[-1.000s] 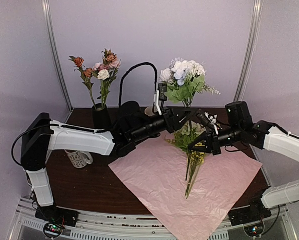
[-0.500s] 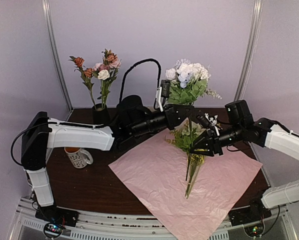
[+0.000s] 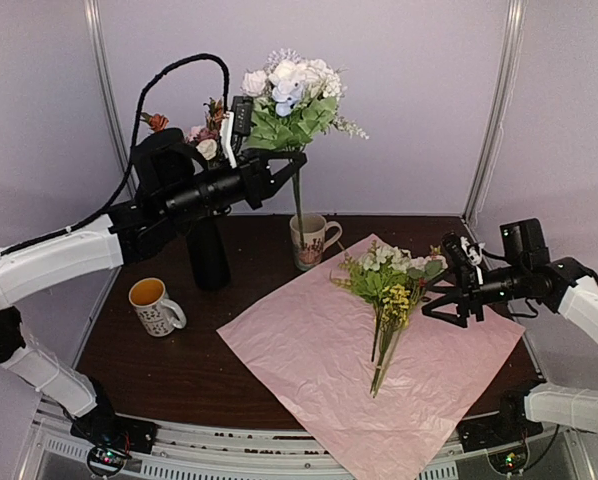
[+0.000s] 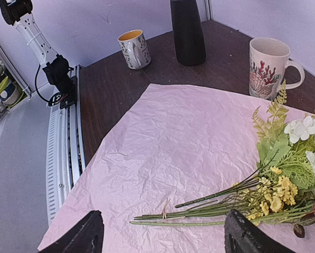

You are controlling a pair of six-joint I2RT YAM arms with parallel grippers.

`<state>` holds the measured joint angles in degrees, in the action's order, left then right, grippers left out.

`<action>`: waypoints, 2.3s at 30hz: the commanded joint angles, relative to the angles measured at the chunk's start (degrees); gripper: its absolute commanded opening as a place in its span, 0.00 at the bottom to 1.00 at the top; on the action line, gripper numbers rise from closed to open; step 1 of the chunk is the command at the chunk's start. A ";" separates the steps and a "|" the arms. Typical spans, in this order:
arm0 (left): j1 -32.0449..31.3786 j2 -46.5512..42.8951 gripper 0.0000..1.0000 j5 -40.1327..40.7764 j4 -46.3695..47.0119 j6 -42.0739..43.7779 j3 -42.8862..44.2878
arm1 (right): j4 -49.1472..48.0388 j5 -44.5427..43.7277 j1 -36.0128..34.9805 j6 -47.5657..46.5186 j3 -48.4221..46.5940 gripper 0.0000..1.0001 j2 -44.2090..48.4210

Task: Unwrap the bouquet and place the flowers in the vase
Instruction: Pass from the right arm to the left, then place the fake flower in the vase.

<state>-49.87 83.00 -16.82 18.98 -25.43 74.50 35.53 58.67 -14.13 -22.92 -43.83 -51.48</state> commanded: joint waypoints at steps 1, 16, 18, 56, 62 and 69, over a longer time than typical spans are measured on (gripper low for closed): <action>1.35 -4.10 0.00 8.10 -14.55 15.12 1.31 | -4.18 0.07 1.11 -0.24 1.20 0.80 3.44; 11.37 -11.40 0.00 32.53 -6.09 26.89 -6.08 | -3.18 -3.63 1.21 -4.84 1.89 0.79 0.59; 12.48 -10.93 0.00 36.33 -1.96 26.80 -7.37 | -3.34 -4.06 1.21 -4.86 1.90 0.79 0.28; 25.03 1.91 0.00 29.87 13.27 16.83 -10.03 | -2.42 -5.87 1.21 -6.59 2.19 0.78 0.09; 25.05 -5.65 0.00 23.77 14.53 19.66 -13.33 | -2.42 -5.70 1.26 -6.61 2.13 0.78 -0.35; 25.05 -11.48 0.00 17.38 8.30 19.98 -15.34 | -2.39 -5.46 1.21 -6.72 2.15 0.78 -0.45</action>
<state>-25.19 74.17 5.89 28.45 -6.28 60.53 33.15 53.49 -13.13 -28.86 -41.98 -51.88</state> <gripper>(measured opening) 0.045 0.782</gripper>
